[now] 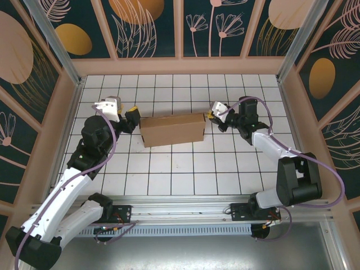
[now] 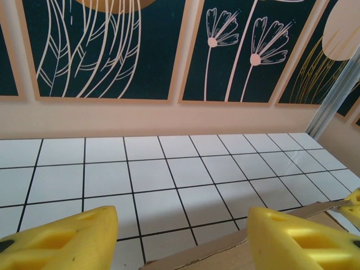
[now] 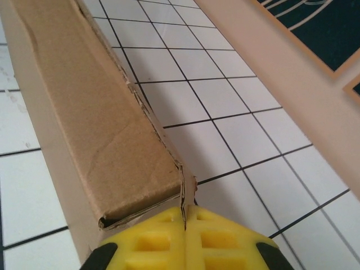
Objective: Fold the paper box
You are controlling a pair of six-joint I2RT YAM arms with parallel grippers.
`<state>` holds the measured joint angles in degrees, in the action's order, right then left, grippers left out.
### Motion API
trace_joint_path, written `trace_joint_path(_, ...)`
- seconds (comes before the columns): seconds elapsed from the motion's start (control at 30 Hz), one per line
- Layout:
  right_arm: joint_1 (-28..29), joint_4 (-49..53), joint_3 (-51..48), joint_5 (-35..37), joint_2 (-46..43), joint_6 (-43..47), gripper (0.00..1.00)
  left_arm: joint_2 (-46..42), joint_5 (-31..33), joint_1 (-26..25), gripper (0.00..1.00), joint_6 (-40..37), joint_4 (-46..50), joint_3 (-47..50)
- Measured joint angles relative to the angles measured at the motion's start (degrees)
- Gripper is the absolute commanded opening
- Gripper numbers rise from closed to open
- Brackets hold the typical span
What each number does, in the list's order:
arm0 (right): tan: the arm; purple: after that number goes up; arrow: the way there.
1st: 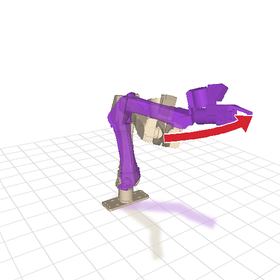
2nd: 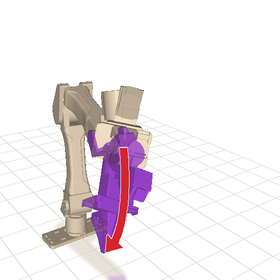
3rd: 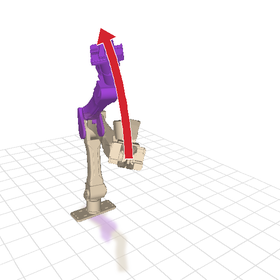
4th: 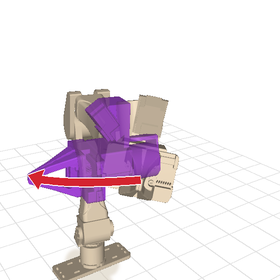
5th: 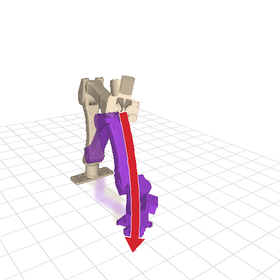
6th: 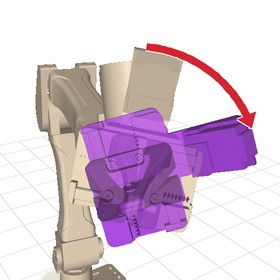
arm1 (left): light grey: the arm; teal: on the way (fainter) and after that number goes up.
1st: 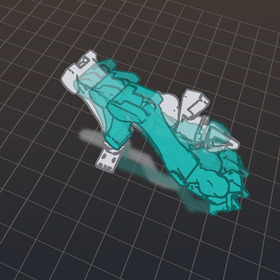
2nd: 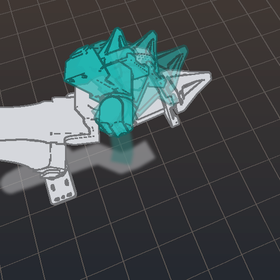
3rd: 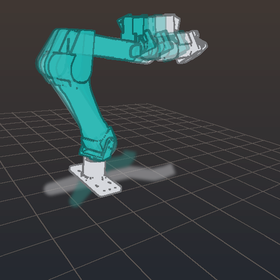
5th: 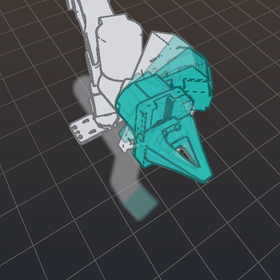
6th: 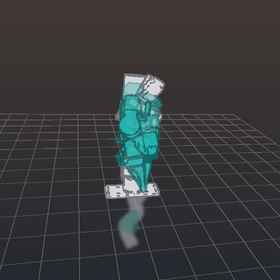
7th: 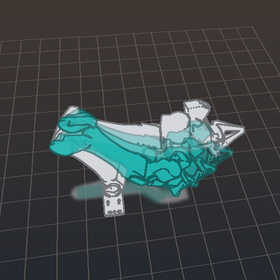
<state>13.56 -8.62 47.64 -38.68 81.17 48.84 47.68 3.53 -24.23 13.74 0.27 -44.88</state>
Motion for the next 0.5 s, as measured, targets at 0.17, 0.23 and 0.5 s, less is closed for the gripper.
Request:
trace_joint_path(0.17,0.1,0.0,0.0,0.0,0.0,-0.1,0.00,0.0,1.2,0.0,0.61,-0.4,3.2,-0.8)
trace_joint_path(0.23,0.1,0.1,0.1,0.0,-0.1,-0.1,0.00,0.0,1.6,0.0,0.65,-1.7,5.0,-1.7)
trace_joint_path(0.5,0.1,2.8,3.1,0.0,-0.1,-1.3,0.00,-3.8,-0.1,0.0,0.56,-13.4,9.6,1.5)
